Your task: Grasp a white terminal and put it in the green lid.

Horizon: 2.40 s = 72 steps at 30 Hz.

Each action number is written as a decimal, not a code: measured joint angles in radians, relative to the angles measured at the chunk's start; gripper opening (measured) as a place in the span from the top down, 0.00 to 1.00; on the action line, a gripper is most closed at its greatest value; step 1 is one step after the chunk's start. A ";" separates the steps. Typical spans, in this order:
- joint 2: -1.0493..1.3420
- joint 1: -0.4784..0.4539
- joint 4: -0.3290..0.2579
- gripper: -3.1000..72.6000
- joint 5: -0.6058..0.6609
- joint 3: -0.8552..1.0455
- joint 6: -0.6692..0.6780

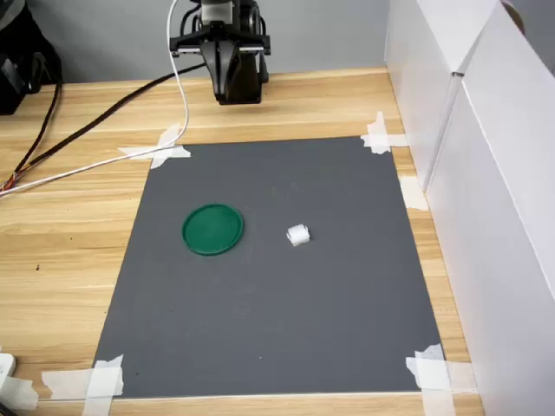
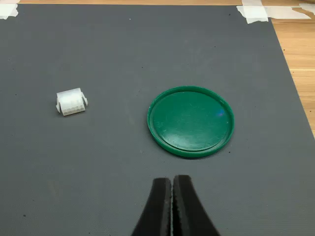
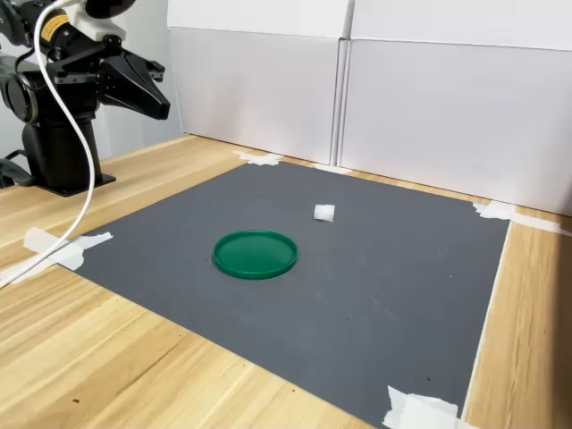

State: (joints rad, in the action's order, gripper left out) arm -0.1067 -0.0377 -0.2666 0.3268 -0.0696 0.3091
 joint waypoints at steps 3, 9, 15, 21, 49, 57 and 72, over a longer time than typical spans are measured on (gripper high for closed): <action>0.000 0.000 0.000 0.98 0.000 0.000 0.000; 0.000 0.000 0.000 0.98 0.000 0.000 0.000; 0.000 0.000 0.000 0.98 0.000 0.000 0.000; 0.000 0.000 0.000 0.98 0.000 0.000 0.000; -0.650 0.000 0.138 0.98 -0.031 -0.393 0.151; -0.917 0.036 0.317 0.98 -0.029 -0.595 0.126; -1.240 0.272 0.516 0.98 0.237 -0.938 0.241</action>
State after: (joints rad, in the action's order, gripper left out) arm -1.3470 0.2343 0.2491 0.5634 -1.0075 0.5496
